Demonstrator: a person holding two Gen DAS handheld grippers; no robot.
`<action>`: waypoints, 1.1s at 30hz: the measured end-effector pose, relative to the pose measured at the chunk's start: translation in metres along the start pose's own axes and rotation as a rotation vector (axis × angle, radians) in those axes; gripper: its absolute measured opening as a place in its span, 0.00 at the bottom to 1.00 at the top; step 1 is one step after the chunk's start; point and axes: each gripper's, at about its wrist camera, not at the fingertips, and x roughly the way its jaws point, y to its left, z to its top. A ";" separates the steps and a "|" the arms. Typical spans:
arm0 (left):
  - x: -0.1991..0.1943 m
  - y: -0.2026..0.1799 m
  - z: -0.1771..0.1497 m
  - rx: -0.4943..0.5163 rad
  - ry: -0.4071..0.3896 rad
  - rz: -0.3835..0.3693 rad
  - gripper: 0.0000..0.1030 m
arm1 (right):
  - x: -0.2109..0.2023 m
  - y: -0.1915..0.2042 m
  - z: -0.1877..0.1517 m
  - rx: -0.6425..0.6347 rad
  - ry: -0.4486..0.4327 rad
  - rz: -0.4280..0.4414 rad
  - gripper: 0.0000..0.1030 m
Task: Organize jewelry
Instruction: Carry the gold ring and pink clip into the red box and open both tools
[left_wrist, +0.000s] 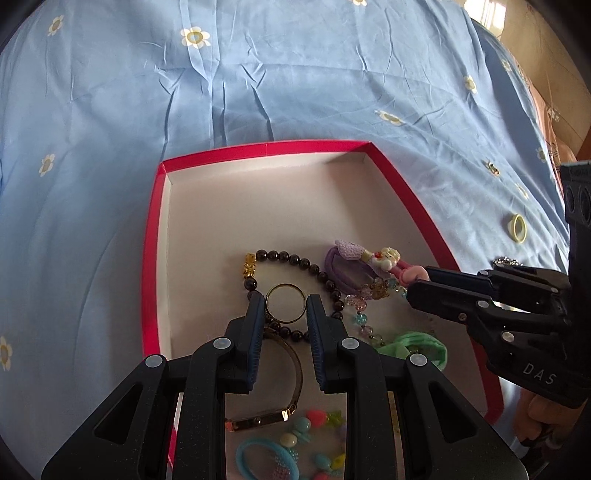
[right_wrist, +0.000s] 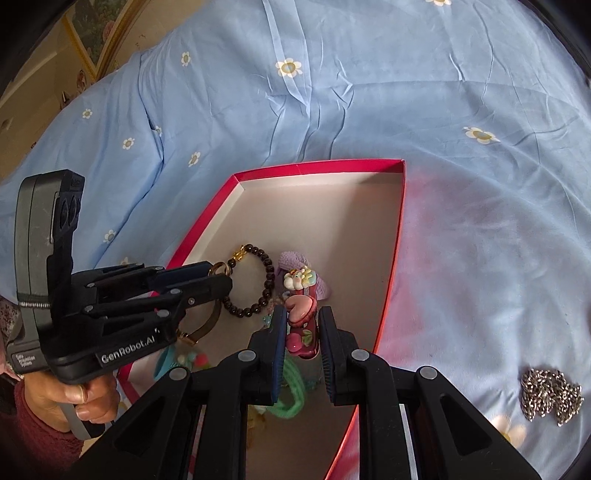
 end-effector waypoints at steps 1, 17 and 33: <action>0.002 0.000 0.000 0.003 0.006 0.001 0.20 | 0.002 0.001 0.000 -0.003 0.004 -0.001 0.17; 0.008 -0.003 0.000 0.021 0.020 0.030 0.21 | 0.013 0.004 0.000 -0.025 0.026 -0.002 0.19; 0.009 -0.003 0.000 0.021 0.033 0.036 0.21 | 0.014 0.006 0.001 -0.025 0.025 -0.003 0.20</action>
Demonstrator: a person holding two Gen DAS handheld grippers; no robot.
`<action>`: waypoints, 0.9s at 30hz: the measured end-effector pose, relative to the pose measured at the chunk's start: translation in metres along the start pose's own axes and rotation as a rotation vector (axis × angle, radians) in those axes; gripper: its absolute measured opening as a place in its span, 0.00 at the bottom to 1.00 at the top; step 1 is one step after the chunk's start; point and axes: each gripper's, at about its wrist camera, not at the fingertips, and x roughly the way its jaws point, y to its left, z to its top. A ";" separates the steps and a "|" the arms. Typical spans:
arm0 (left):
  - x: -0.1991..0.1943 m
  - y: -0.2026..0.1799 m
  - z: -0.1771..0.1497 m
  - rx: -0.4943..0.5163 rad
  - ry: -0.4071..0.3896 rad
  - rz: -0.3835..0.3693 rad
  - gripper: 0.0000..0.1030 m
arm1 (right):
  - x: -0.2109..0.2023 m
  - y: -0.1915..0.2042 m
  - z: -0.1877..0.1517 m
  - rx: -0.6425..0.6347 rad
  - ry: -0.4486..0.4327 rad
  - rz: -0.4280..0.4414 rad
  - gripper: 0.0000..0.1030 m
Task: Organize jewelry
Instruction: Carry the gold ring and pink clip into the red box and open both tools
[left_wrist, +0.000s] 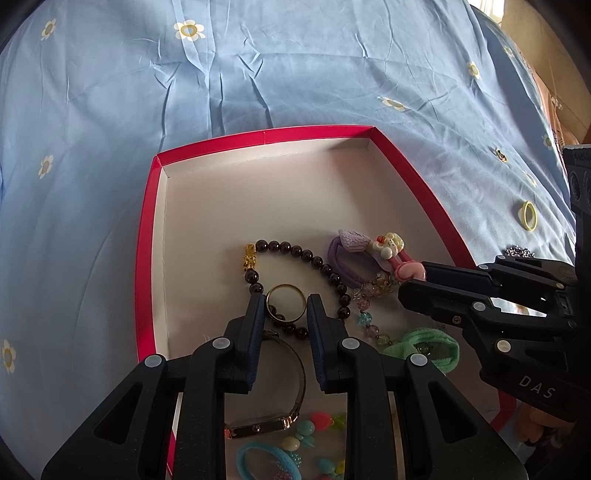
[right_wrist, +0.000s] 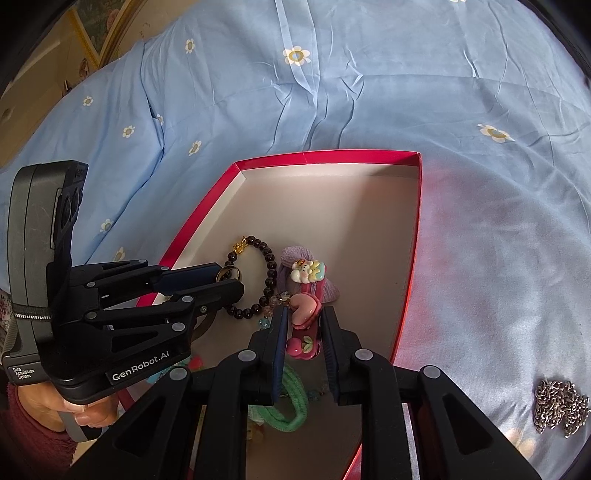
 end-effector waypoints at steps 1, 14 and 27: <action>0.000 0.000 0.000 0.000 0.000 0.000 0.21 | 0.000 0.000 0.000 0.000 0.000 0.000 0.20; -0.010 0.001 -0.001 -0.014 -0.012 0.011 0.28 | -0.004 -0.002 0.000 0.007 -0.013 -0.011 0.22; -0.066 0.020 -0.030 -0.149 -0.095 0.027 0.70 | -0.043 0.008 -0.012 0.008 -0.093 -0.005 0.45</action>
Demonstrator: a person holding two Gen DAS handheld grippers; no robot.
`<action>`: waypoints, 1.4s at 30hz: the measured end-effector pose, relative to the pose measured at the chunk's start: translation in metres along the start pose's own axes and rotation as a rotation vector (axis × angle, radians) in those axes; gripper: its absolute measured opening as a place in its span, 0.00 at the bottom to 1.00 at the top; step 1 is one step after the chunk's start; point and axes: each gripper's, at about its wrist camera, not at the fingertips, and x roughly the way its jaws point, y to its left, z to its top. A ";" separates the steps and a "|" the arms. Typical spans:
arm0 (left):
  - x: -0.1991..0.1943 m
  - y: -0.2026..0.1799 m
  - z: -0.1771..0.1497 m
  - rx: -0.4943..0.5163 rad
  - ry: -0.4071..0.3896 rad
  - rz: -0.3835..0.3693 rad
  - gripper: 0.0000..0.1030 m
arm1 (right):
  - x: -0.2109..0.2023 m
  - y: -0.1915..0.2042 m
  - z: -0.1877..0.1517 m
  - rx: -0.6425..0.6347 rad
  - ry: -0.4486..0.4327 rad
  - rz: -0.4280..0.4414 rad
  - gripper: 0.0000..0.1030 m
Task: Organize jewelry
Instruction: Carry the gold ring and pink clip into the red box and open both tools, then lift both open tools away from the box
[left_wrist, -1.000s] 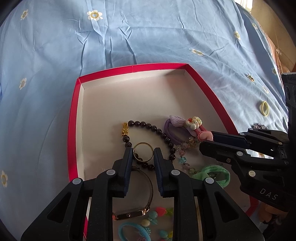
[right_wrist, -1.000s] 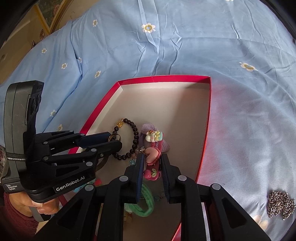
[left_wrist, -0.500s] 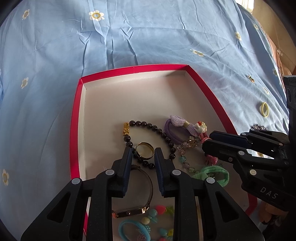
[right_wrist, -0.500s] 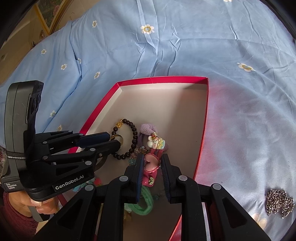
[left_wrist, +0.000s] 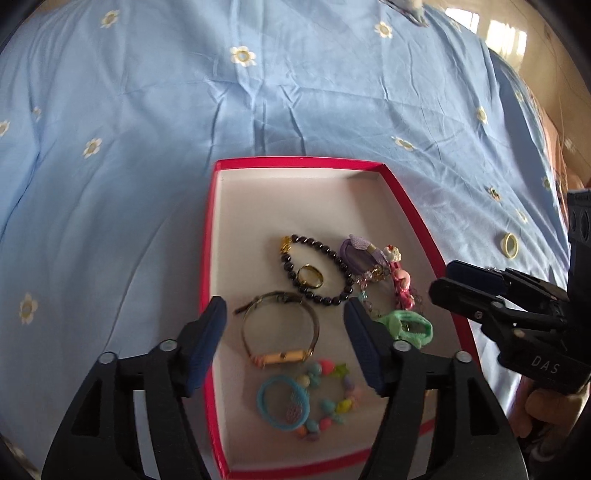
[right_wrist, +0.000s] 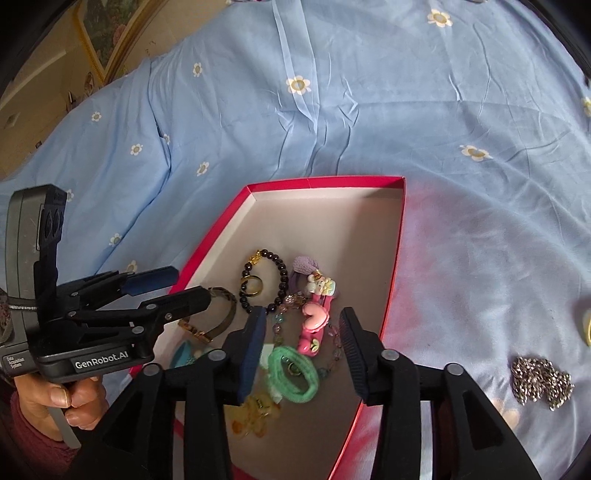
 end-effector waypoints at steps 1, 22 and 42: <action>-0.006 0.004 -0.005 -0.020 -0.009 0.003 0.72 | -0.006 0.001 -0.002 0.001 -0.011 0.004 0.45; -0.052 0.027 -0.091 -0.208 -0.055 0.003 0.86 | -0.065 0.022 -0.054 0.030 -0.139 -0.022 0.77; -0.100 0.007 -0.137 -0.130 -0.209 0.183 0.98 | -0.087 0.062 -0.107 -0.109 -0.152 -0.123 0.86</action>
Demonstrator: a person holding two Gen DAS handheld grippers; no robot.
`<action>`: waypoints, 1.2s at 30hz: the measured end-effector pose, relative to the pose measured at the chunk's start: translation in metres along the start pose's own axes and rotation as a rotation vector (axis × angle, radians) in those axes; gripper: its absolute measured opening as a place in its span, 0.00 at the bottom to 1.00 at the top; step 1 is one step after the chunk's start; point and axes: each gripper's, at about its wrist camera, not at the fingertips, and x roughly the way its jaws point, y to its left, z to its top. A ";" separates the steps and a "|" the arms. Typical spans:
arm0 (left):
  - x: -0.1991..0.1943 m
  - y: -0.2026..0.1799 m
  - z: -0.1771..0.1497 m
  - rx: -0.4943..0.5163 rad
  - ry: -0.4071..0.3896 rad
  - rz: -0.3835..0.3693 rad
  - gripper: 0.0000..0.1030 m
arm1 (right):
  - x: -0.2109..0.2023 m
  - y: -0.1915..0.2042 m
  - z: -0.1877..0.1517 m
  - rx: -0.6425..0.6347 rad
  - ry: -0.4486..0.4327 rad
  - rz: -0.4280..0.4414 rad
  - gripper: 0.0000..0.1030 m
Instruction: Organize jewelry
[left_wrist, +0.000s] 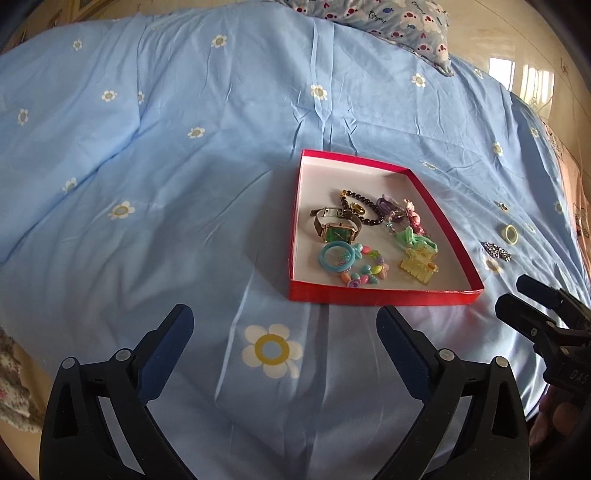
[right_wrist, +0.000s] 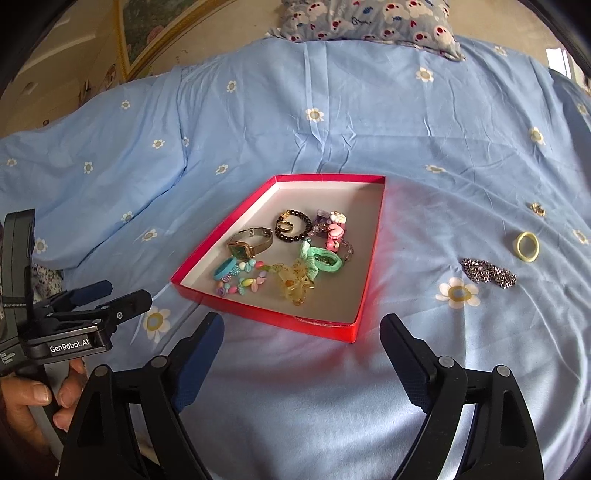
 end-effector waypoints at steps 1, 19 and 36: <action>-0.004 -0.002 0.002 0.012 -0.008 0.003 0.98 | -0.003 0.001 0.001 -0.006 -0.001 0.001 0.87; -0.017 -0.021 0.039 0.138 -0.077 0.157 1.00 | -0.017 0.006 0.045 -0.044 -0.026 -0.029 1.00; -0.009 -0.025 0.023 0.124 -0.023 0.162 1.00 | -0.003 0.006 0.024 -0.013 0.002 -0.060 1.00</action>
